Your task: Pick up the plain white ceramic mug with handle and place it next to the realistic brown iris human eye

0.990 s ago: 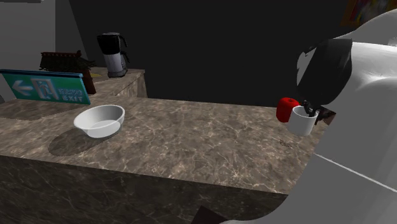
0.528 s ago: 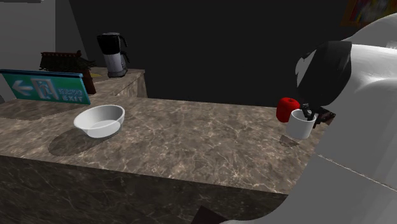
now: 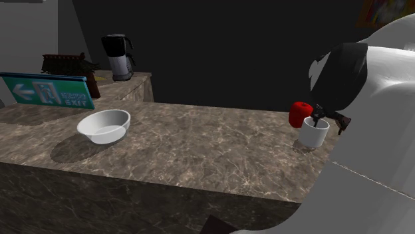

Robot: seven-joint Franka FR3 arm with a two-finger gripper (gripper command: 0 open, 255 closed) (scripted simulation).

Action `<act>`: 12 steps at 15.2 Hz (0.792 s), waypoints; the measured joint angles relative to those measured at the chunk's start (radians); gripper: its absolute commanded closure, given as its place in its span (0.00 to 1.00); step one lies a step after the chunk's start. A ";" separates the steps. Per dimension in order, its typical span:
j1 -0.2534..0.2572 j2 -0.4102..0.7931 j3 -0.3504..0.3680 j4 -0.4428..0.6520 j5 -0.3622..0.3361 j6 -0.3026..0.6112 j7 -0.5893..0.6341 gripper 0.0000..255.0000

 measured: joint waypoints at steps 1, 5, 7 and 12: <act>0.000 0.000 0.000 0.000 0.000 0.000 0.000 0.00; 0.001 -0.029 0.005 0.052 0.008 -0.079 -0.005 0.00; 0.002 -0.030 0.005 0.073 0.009 -0.100 -0.007 0.00; 0.003 -0.029 0.006 0.082 0.009 -0.110 -0.007 0.00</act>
